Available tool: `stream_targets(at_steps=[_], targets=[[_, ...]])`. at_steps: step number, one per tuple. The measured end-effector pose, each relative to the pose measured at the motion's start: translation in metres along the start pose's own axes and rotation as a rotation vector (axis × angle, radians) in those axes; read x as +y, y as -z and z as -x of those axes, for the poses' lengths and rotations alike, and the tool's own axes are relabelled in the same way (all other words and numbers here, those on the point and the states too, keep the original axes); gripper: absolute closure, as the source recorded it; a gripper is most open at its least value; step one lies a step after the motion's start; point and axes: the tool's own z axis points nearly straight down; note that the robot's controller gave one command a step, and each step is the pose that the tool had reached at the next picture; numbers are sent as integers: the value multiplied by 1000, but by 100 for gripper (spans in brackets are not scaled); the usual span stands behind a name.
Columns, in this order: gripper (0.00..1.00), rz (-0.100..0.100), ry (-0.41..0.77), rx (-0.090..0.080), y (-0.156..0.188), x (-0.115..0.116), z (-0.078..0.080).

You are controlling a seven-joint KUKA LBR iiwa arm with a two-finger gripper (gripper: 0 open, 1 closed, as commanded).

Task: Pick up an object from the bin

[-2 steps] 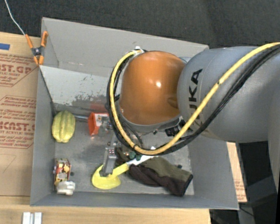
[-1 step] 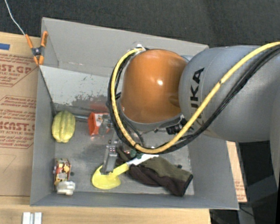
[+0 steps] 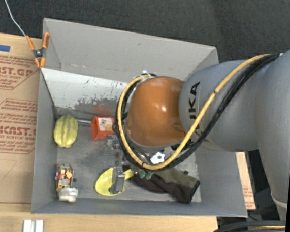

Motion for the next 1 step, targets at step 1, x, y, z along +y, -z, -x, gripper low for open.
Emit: stream_targets(at_steps=[1], targets=[[0,-1,189,-2,-38,-50,16]])
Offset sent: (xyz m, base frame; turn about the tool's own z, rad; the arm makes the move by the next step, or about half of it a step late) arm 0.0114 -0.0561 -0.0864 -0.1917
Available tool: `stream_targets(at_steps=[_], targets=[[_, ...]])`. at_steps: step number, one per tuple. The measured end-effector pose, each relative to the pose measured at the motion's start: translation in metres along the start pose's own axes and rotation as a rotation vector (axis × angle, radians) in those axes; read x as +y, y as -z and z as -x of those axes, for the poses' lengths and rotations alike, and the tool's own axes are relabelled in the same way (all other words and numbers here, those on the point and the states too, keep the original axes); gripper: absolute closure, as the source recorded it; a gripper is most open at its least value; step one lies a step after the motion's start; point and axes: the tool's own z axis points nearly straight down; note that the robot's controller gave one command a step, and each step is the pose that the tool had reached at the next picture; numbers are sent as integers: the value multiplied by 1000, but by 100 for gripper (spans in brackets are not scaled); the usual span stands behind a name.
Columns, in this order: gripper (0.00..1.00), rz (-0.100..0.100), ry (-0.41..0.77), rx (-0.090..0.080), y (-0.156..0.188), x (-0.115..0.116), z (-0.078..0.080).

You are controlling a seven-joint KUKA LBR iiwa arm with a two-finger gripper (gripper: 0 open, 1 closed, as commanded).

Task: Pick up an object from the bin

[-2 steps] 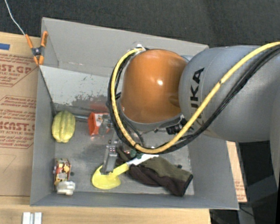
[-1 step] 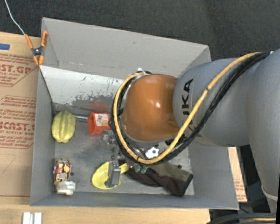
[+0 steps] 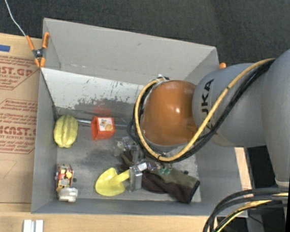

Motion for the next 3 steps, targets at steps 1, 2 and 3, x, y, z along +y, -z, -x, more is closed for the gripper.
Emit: stream_targets(at_steps=[1,2,3], targets=[[100,3,2,2,-49,-3,-12],[100,3,2,2,-49,-3,-12],[100,4,2,4,-47,-3,-13]])
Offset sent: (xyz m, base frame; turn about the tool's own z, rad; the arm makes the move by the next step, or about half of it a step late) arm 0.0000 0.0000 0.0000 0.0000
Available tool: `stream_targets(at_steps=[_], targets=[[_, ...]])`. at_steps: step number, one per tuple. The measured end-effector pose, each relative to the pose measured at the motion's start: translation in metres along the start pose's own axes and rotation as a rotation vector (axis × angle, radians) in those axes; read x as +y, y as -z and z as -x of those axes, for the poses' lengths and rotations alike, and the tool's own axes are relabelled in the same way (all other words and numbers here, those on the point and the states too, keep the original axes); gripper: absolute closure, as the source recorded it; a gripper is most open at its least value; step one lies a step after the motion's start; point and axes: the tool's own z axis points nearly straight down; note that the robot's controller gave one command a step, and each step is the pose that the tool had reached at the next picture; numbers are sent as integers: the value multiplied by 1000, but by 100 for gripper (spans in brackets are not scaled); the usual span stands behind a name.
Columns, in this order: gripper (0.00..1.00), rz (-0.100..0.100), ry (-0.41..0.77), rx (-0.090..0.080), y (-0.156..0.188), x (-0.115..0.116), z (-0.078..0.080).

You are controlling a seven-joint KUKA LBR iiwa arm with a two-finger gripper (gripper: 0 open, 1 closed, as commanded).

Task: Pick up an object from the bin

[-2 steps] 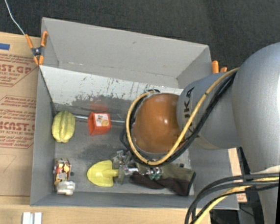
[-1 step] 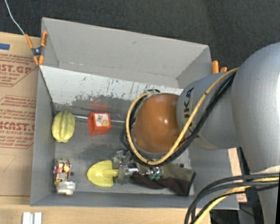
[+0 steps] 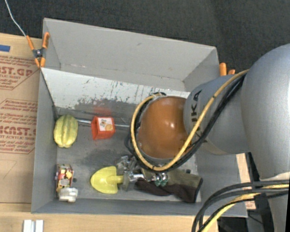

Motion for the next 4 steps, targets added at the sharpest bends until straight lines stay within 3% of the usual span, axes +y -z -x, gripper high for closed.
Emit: stream_targets(at_steps=[1,2,3,4], targets=[[100,1,65,-8,74,25,-4],[100,1,56,-3,84,28,4],[100,1,81,-11,172,40,-1],[100,3,111,-1,104,50,20]])
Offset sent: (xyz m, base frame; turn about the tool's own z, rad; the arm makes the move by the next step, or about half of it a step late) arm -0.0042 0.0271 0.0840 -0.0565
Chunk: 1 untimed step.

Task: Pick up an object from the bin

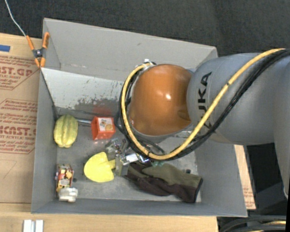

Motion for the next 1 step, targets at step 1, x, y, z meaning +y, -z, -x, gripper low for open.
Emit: stream_targets(at_steps=[1], targets=[[100,-3,193,-11,9,16,4]])
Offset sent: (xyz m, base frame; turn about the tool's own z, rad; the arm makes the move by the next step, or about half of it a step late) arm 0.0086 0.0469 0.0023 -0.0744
